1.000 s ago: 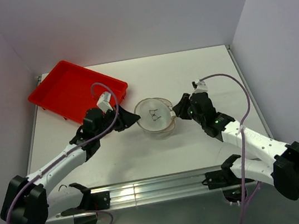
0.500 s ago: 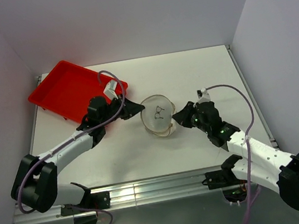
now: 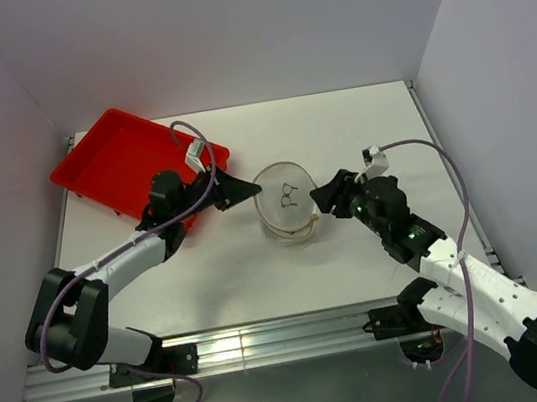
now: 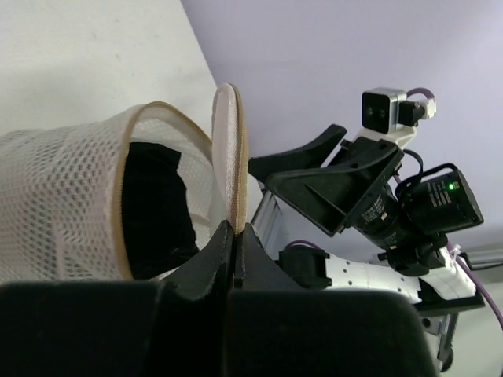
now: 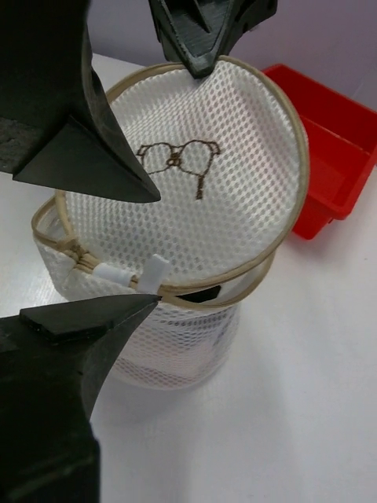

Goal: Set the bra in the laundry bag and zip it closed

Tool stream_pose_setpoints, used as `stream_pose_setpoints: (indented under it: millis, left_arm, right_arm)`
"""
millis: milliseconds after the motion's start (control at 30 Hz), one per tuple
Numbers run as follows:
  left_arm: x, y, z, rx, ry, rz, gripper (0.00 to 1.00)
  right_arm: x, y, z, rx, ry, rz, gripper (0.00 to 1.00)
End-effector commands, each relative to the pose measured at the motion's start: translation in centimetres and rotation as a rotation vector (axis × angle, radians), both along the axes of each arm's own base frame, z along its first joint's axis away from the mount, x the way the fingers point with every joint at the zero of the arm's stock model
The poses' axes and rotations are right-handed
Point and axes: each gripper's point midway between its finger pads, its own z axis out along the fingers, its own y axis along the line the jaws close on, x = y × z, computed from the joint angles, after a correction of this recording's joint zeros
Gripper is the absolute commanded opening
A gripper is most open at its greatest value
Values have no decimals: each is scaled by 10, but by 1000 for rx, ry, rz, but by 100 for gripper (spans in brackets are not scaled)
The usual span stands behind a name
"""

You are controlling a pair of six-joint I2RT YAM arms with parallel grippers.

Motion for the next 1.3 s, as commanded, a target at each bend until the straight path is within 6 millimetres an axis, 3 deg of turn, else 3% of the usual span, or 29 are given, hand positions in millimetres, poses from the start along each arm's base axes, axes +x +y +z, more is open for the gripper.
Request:
stream_pose_setpoints:
  millis: [0, 33, 200, 367, 500, 633, 800, 1000, 1067, 1267]
  left_arm:
    - [-14, -1, 32, -90, -59, -62, 0]
    - [-16, -1, 31, -96, -50, -71, 0]
    - [-22, -2, 34, -127, -31, -90, 0]
    - [-25, 1, 36, -137, -27, -86, 0]
    - [-27, 0, 33, -138, -4, -93, 0]
    - [-26, -1, 22, -108, 22, -84, 0]
    - [-28, -5, 12, -83, 57, -94, 0]
    - [-25, -6, 1, -45, 78, -83, 0]
    - [-23, -7, -5, -26, 98, -82, 0]
    - [-18, -9, -21, 35, 116, -82, 0]
  right_arm:
    - [15, -6, 33, -68, -99, -18, 56]
    - [20, -6, 41, -82, -115, -17, 55]
    - [38, -1, 39, -98, -92, 14, 52]
    - [46, -6, 31, -68, -48, 46, 64]
    - [30, 14, 30, 15, -58, 205, 64]
    - [18, 23, 23, 55, -35, 266, 54]
    - [20, 8, 6, 31, 19, 170, 53]
    - [18, -20, 2, -28, 2, 31, 62]
    - [12, -27, -7, -57, 28, 9, 62]
    - [-12, -8, -37, -24, 156, 136, 62]
